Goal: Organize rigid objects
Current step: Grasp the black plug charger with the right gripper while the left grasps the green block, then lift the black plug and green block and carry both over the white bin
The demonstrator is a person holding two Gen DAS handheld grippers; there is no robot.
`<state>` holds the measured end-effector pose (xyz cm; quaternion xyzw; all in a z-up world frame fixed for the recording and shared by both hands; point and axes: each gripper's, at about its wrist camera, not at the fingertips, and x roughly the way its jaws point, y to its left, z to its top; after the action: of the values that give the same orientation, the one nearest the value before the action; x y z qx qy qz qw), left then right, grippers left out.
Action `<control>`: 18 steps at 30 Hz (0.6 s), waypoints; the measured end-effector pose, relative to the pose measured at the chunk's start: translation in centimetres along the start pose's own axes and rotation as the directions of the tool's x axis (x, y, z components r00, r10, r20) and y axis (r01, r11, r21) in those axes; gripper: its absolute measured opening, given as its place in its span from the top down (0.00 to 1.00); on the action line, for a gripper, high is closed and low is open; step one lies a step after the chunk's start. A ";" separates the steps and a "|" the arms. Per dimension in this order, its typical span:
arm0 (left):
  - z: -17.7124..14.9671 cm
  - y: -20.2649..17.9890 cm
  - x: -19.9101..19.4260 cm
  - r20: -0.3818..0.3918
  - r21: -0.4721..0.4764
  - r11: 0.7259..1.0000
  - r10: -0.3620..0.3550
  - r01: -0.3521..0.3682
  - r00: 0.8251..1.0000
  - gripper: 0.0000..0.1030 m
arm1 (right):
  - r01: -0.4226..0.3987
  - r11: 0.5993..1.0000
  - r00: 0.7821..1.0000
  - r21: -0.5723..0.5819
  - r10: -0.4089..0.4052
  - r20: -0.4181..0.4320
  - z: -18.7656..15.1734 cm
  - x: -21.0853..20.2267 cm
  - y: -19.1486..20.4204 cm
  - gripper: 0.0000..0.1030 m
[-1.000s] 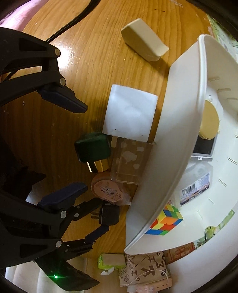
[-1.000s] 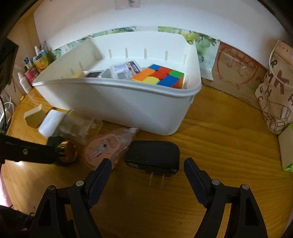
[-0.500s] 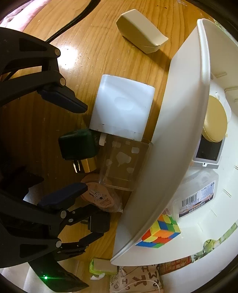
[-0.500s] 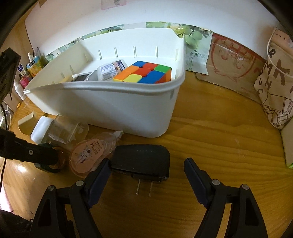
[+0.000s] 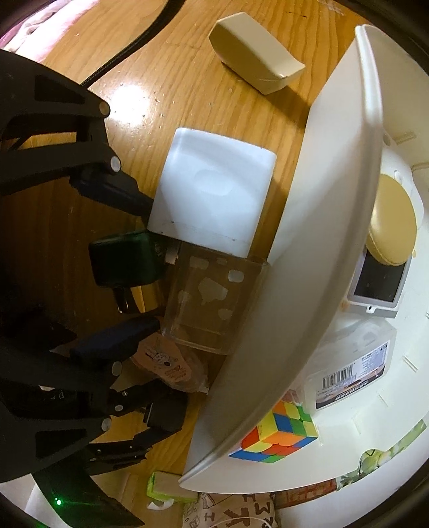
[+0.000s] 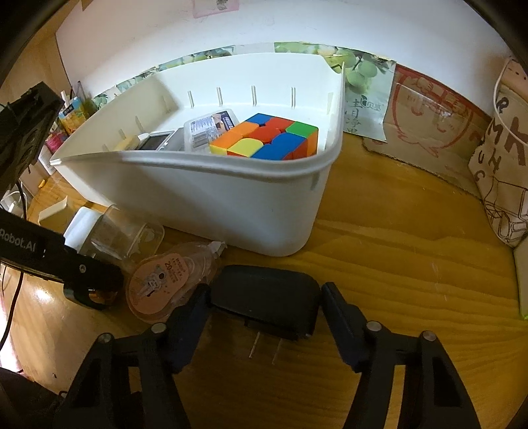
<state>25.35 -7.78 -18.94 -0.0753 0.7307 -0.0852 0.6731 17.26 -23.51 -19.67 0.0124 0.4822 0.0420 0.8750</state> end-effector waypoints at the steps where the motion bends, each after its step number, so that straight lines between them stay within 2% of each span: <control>1: -0.1 0.1 0.0 0.001 -0.004 1.000 0.004 -0.004 1.000 0.41 | -0.001 1.000 1.000 -0.002 0.001 -0.001 0.0 0.0 0.0 0.36; 3: -0.2 0.3 -0.2 0.000 -0.016 1.000 -0.011 0.011 1.000 0.48 | -0.004 1.000 1.000 -0.006 0.004 -0.004 0.1 0.0 0.0 0.36; 18: -2.2 3.4 -0.1 -0.015 -0.072 0.996 -0.056 0.055 0.998 0.49 | 0.008 0.999 0.999 -0.049 -0.010 -0.036 -0.9 -0.7 1.0 0.36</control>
<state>23.18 -4.41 -19.44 -0.1189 0.7367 -0.0780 0.6610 16.08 -22.57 -19.49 -0.0121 0.4969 0.0501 0.8663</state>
